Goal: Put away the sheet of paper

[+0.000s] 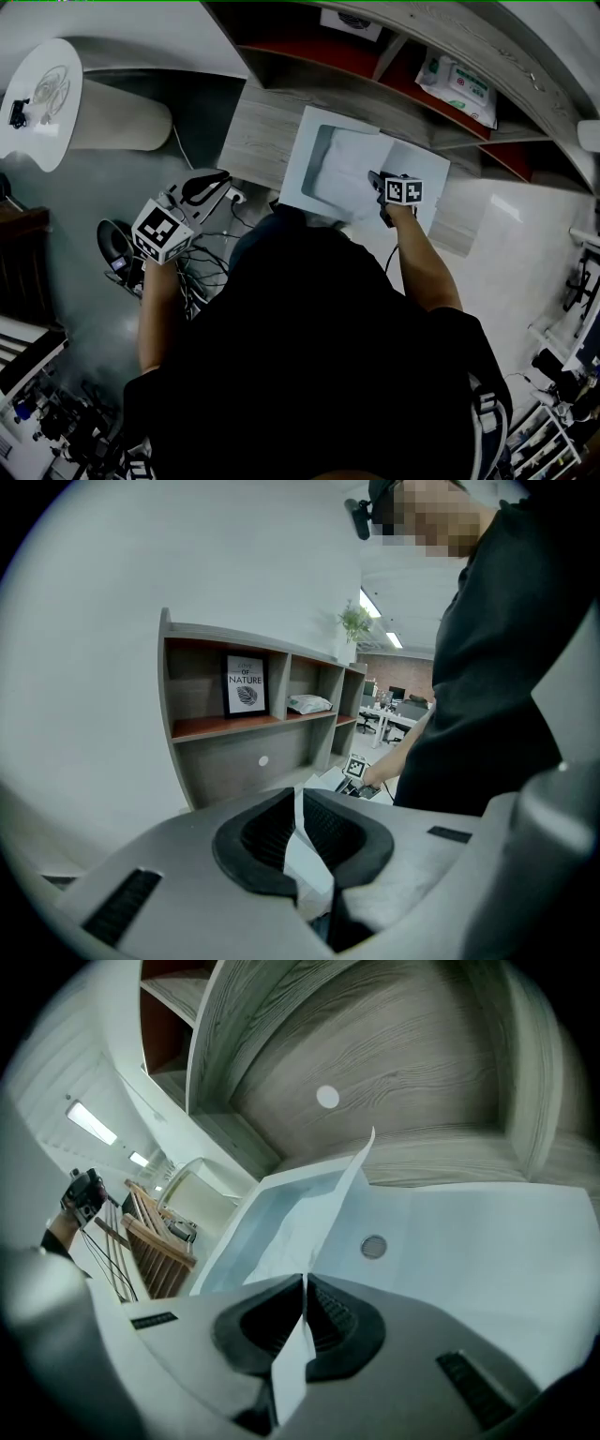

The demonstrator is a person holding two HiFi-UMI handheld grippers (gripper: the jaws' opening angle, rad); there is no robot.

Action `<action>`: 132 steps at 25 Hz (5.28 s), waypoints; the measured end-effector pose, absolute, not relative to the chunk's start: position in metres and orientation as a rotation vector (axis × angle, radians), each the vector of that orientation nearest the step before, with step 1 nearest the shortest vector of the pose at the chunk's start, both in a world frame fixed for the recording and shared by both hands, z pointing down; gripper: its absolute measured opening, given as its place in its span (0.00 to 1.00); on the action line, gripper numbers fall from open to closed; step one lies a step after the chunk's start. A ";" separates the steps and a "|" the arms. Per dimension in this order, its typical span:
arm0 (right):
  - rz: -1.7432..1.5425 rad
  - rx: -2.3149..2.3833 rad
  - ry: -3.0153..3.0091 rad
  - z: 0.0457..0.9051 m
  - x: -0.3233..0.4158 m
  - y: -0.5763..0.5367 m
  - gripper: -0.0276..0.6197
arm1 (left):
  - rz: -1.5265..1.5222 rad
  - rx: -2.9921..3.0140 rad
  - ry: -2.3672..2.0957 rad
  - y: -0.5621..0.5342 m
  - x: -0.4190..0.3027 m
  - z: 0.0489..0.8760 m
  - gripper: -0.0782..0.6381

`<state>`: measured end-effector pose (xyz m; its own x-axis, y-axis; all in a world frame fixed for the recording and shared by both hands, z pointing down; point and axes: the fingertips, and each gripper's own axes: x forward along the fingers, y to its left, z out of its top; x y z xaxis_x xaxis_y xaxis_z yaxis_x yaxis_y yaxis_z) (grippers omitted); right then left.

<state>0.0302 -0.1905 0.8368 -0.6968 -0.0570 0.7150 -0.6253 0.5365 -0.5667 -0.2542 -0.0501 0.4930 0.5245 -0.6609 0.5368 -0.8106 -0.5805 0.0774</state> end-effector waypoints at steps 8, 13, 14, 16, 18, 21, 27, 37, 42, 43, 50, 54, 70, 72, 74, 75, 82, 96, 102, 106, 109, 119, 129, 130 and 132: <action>1.129 0.519 -2.125 0.839 0.013 -0.189 0.06 | 0.664 2.440 -1.227 -0.048 -0.263 0.494 0.14; 1.123 0.500 -2.122 0.843 0.004 -0.190 0.06 | 0.665 2.430 -1.235 -0.047 -0.271 0.496 0.14; 1.124 0.501 -2.120 0.844 0.003 -0.191 0.06 | 0.664 2.429 -1.236 -0.047 -0.272 0.496 0.14; 1.129 0.503 -2.119 0.844 0.000 -0.192 0.06 | 0.662 2.427 -1.238 -0.045 -0.276 0.495 0.14; 1.125 0.503 -2.120 0.844 -0.003 -0.194 0.06 | 0.662 2.423 -1.241 -0.044 -0.279 0.496 0.14; 1.120 0.498 -2.117 0.846 -0.009 -0.195 0.06 | 0.662 2.416 -1.244 -0.042 -0.283 0.498 0.14; 1.118 0.485 -2.109 0.850 -0.018 -0.197 0.06 | 0.660 2.409 -1.243 -0.042 -0.289 0.500 0.14; 1.111 0.460 -2.099 0.856 -0.035 -0.196 0.06 | 0.658 2.397 -1.243 -0.044 -0.300 0.504 0.14; 1.120 0.449 -2.099 0.858 -0.042 -0.195 0.06 | 0.664 2.395 -1.236 -0.047 -0.302 0.505 0.14; 1.119 0.451 -2.097 0.858 -0.042 -0.196 0.06 | 0.667 2.394 -1.235 -0.048 -0.303 0.505 0.14; 1.117 0.441 -2.094 0.861 -0.046 -0.196 0.07 | 0.669 2.387 -1.245 -0.049 -0.307 0.504 0.14; 1.117 0.437 -2.096 0.860 -0.048 -0.196 0.06 | 0.672 2.388 -1.243 -0.048 -0.305 0.506 0.14; 1.092 0.382 -2.087 0.861 -0.046 -0.192 0.22 | 0.624 2.408 -1.216 -0.043 -0.292 0.502 0.14; 1.084 0.381 -2.085 0.861 -0.044 -0.191 0.28 | 0.623 2.412 -1.211 -0.044 -0.290 0.503 0.14; 1.063 0.380 -2.083 0.861 -0.042 -0.191 0.31 | 0.621 2.415 -1.209 -0.045 -0.288 0.502 0.14; 1.055 0.384 -2.082 0.861 -0.040 -0.191 0.33 | 0.618 2.417 -1.208 -0.045 -0.287 0.502 0.14; 1.046 0.444 -2.087 0.860 -0.026 -0.201 0.38 | 0.611 2.434 -1.200 -0.052 -0.279 0.500 0.14; 1.016 0.642 -2.137 0.835 0.015 -0.221 0.38 | 0.606 2.478 -1.163 -0.059 -0.261 0.496 0.14; 0.987 0.711 -2.177 0.811 0.036 -0.227 0.38 | 0.590 2.513 -1.123 -0.065 -0.246 0.496 0.14; 0.965 0.723 -2.227 0.783 0.040 -0.227 0.30 | 0.588 2.530 -1.109 -0.068 -0.238 0.497 0.14; 0.957 0.701 -2.290 0.767 0.040 -0.225 0.28 | 0.576 2.546 -1.104 -0.072 -0.231 0.496 0.14; 0.906 0.684 -2.363 0.734 0.059 -0.216 0.22 | 0.582 2.590 -1.059 -0.079 -0.203 0.492 0.14; 0.781 0.669 -2.550 0.668 0.061 -0.211 0.17 | 0.571 2.627 -1.035 -0.086 -0.177 0.487 0.14; 0.769 0.657 -2.577 0.659 0.061 -0.210 0.17 | 0.572 2.632 -1.038 -0.087 -0.175 0.486 0.14; 0.741 0.634 -2.631 0.641 0.060 -0.207 0.15 | 0.579 2.640 -1.040 -0.087 -0.170 0.486 0.14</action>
<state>0.0599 -0.2072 0.6406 -0.8449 -0.3247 0.4251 -0.4988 0.7653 -0.4068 -0.1705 -0.0874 0.4856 0.6672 -0.5961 0.4466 -0.6935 -0.7160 0.0804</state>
